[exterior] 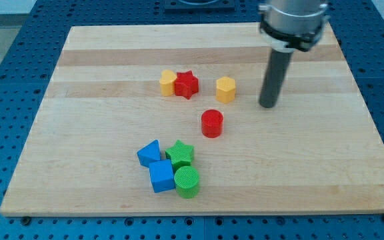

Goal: Nudge red star up a bit

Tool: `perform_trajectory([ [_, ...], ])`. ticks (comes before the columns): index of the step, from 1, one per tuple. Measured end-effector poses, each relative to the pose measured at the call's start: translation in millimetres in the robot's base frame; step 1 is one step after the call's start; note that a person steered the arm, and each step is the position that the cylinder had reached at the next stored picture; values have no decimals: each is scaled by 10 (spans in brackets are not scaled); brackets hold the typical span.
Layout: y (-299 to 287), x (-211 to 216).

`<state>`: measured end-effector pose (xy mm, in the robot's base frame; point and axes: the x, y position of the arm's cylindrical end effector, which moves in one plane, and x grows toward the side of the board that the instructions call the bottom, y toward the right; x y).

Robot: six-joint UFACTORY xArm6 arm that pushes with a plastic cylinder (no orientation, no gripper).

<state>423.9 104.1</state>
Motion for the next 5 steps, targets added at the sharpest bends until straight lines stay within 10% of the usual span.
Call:
perform_trajectory([
  [2, -760, -85],
  [5, 84, 556],
])
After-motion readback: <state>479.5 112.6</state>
